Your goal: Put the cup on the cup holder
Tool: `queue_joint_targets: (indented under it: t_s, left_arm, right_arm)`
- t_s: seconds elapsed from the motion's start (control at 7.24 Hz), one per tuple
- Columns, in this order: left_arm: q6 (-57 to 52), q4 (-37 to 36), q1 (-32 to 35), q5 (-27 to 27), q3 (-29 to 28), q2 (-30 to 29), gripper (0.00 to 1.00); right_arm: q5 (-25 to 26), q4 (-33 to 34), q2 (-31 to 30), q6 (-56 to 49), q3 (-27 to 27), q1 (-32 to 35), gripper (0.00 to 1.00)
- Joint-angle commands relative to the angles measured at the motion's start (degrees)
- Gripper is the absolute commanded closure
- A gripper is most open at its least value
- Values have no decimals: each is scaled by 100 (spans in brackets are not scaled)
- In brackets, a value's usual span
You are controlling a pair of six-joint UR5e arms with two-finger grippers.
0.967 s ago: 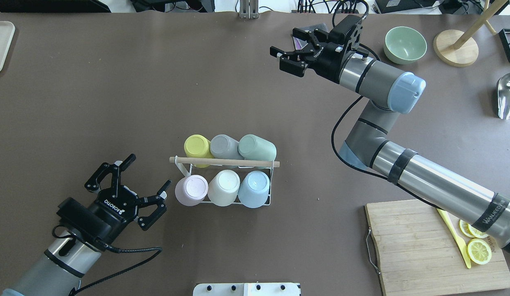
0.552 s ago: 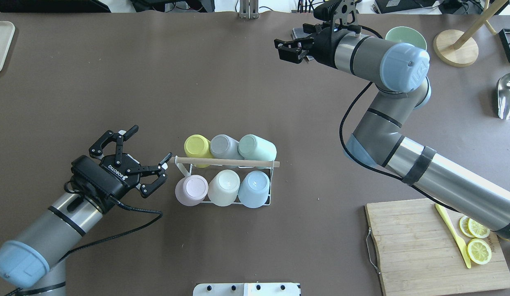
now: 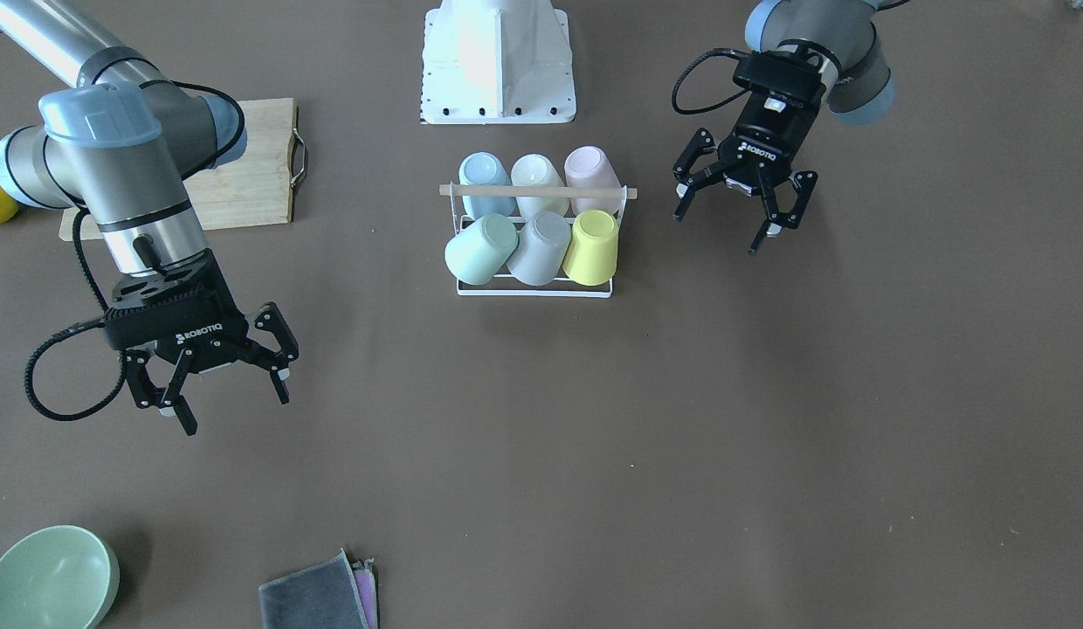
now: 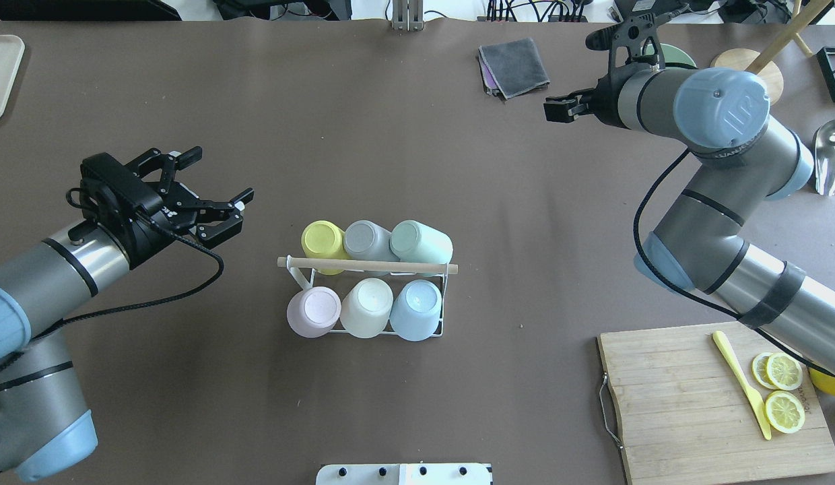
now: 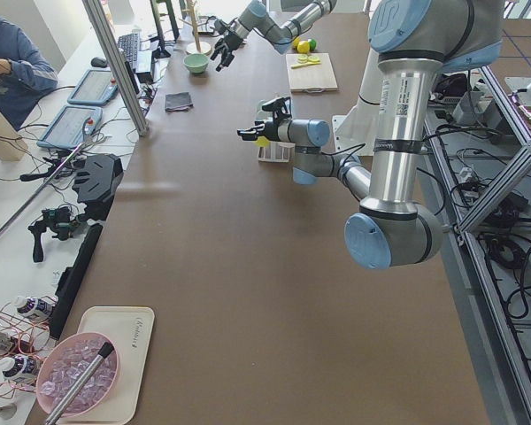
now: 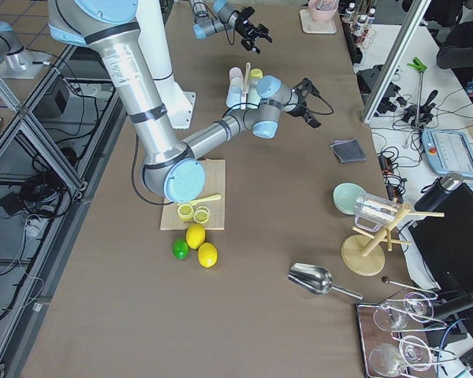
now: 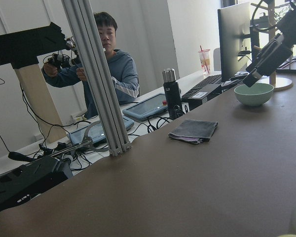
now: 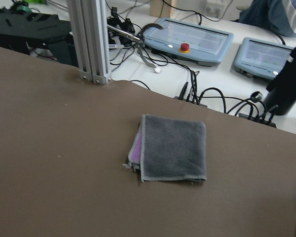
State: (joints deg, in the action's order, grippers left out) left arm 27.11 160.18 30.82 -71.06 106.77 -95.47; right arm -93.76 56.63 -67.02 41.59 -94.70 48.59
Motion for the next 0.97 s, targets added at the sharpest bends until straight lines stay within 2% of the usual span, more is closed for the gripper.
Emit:
queue_joint_targets:
  t_s: [0.0,0.14,0.28,0.41,0.55,0.69,0.83]
  left_arm:
    - [810,-827,1174,-1839,-51,185,3]
    - [804,-1231,1990,-3016,-199,335,3]
    - [804,-1270,2712,-4306,-609,458,3]
    - [804,-1601,3485,-5311,-1109,503,3]
    - [796,-2440,4084,-5922,-1227,721,3]
    - [778,-3422,4630,-6337,-1350,836,3]
    - [352,-4398,5035,-6550,-1421,837,3]
  right_arm:
    - [-1339,2281,-74,17,-704,919,0]
    - [-1451,2822,-301,16,-969,1185,0]
    - [-1452,3036,-625,16,-1041,1309,0]
    - [-1670,3308,-898,-45,-1033,1485,0]
    - [-2124,3363,-1170,-576,-1041,1669,0]
    - [-2224,3372,-1425,-1164,-1050,1880,0]
    - [-2478,3372,-1645,-1771,-1050,2169,0]
